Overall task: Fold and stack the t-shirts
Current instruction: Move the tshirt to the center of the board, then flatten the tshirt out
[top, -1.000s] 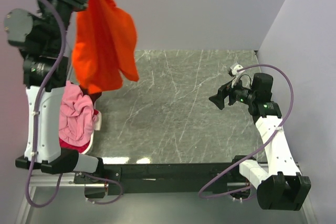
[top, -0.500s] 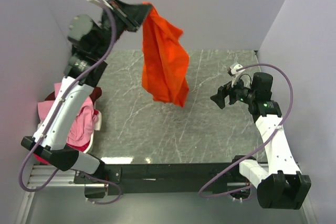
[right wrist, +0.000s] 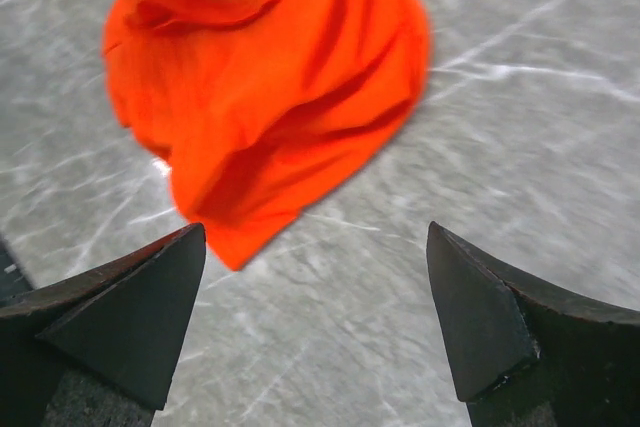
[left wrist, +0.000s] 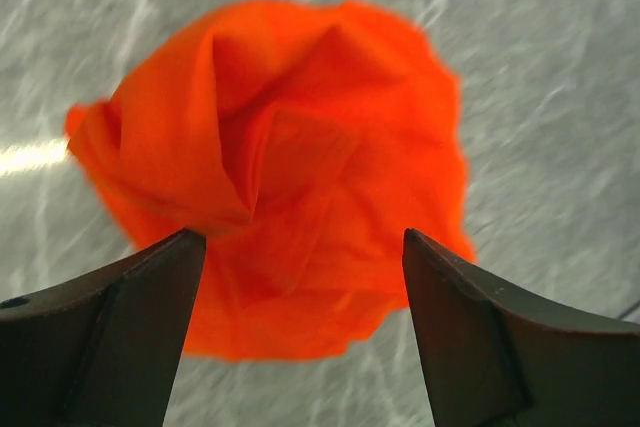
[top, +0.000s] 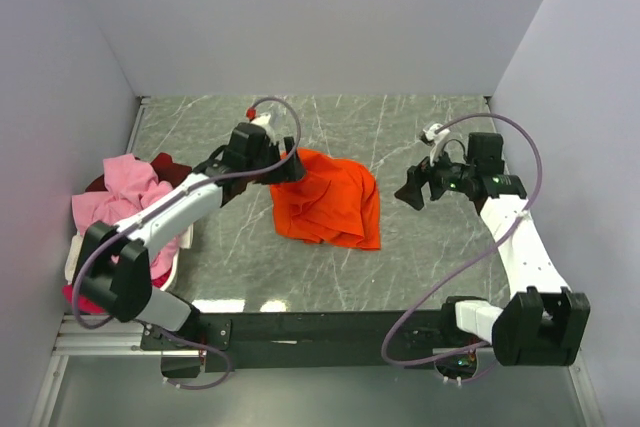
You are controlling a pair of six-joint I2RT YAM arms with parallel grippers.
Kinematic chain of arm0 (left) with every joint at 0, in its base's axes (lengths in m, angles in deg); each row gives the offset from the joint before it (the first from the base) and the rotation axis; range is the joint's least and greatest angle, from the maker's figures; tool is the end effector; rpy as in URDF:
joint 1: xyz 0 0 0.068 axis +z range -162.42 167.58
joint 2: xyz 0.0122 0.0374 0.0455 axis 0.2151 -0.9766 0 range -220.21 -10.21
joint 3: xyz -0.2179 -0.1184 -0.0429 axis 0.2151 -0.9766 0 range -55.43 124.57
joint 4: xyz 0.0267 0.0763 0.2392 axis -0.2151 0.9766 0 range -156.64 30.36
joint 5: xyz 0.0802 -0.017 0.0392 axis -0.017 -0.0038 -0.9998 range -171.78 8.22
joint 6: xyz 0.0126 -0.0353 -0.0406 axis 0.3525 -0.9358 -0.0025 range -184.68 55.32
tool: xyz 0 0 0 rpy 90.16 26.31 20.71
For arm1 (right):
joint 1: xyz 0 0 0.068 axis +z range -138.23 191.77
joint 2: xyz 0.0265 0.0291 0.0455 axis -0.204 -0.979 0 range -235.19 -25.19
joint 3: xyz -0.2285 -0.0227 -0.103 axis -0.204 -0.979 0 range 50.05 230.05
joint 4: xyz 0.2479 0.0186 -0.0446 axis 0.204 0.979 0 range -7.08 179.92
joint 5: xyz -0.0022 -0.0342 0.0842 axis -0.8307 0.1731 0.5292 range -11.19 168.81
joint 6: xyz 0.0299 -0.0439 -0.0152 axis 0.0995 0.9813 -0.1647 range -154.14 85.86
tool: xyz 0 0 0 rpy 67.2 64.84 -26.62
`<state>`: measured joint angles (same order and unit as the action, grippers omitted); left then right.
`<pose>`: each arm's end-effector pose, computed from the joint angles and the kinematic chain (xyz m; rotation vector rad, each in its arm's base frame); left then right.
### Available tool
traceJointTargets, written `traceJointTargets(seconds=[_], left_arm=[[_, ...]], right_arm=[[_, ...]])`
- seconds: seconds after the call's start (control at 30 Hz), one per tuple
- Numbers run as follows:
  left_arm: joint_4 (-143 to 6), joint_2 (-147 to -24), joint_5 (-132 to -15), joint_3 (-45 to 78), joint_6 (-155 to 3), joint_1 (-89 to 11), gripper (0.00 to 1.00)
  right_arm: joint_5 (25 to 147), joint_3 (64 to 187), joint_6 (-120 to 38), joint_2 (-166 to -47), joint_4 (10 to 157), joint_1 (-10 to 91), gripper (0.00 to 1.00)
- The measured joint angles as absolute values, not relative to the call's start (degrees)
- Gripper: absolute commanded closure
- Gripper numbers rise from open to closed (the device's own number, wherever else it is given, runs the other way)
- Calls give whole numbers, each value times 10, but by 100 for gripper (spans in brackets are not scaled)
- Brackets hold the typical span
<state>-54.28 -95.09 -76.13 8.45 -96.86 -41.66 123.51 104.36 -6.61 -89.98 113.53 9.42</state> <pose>0.2885 -0.1656 0.2650 0.0020 2.2405 -0.7114 0.2362 0.0167 0.2824 -0.8302 1.9389 0.5807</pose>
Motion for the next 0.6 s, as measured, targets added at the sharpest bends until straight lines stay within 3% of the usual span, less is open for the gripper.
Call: traceJointTargets(seconds=[0.17,0.33,0.6], left_arm=[[-520,-864,-784,4,-955,-417,5],[-517,-796,-802,-48,-956,-417,3],[-544,-750,-800,-148,-1016,-417,17]], right_arm=[[1272,1060,-55,-957,1168,137,5],[1291,1075,-41,-1011,1194,196,7],[1287,1155,-47,-1089,1221,315,10]])
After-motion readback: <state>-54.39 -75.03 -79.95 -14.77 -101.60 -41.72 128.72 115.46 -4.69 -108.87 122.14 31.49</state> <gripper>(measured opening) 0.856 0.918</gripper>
